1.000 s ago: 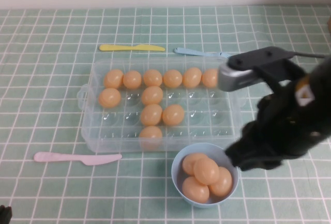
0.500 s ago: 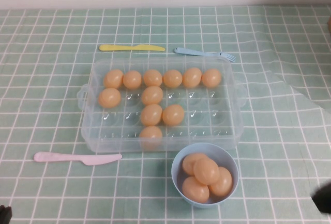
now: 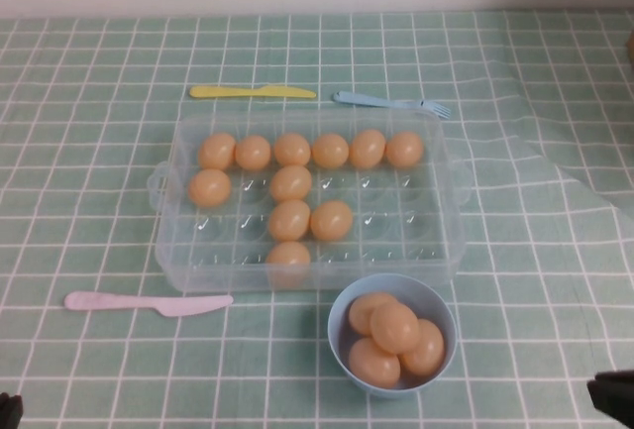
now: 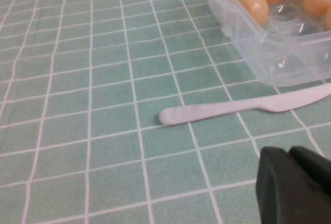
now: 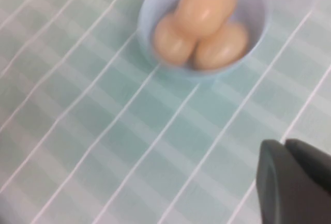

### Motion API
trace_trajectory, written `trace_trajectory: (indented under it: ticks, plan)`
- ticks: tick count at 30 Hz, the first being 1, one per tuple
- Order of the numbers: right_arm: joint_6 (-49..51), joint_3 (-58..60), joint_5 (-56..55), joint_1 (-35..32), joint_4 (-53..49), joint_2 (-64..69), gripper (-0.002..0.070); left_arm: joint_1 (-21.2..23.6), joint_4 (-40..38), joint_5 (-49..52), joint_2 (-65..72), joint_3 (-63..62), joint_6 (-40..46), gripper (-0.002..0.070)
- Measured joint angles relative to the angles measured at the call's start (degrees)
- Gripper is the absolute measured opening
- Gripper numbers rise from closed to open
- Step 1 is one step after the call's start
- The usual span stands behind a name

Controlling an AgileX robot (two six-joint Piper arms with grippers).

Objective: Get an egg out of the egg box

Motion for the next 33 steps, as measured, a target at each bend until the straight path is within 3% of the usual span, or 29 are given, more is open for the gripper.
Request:
trace_trajectory:
  ticks: [2, 6, 11, 18, 23, 33]
  plan:
    - [0.00, 5.23, -10.14, -2.31, -1.31, -1.10, -0.0017, 0.00, 0.00, 0.00, 0.00, 0.00, 0.00, -0.0003]
    - [0.00, 15.28, -27.31, -13.45, -0.81, -5.43, -0.0018, 0.00, 0.00, 0.00, 0.00, 0.00, 0.00, -0.0003]
    - [0.00, 25.42, -36.27, -25.09, 0.38, -14.91, -0.0018, 0.00, 0.00, 0.00, 0.00, 0.00, 0.00, -0.0003]
    - [0.00, 33.41, -37.46, -33.49, 0.04, -29.97, -0.0018, 0.00, 0.00, 0.00, 0.00, 0.00, 0.00, -0.0003]
    - [-0.28, 34.33, -35.75, -34.19, -2.37, -37.29, -0.0018, 0.00, 0.00, 0.00, 0.00, 0.00, 0.00, -0.0003]
    - [-0.38, 34.33, -30.03, -34.46, -5.72, -37.95, -0.0018, 0.00, 0.00, 0.00, 0.00, 0.00, 0.00, -0.0003]
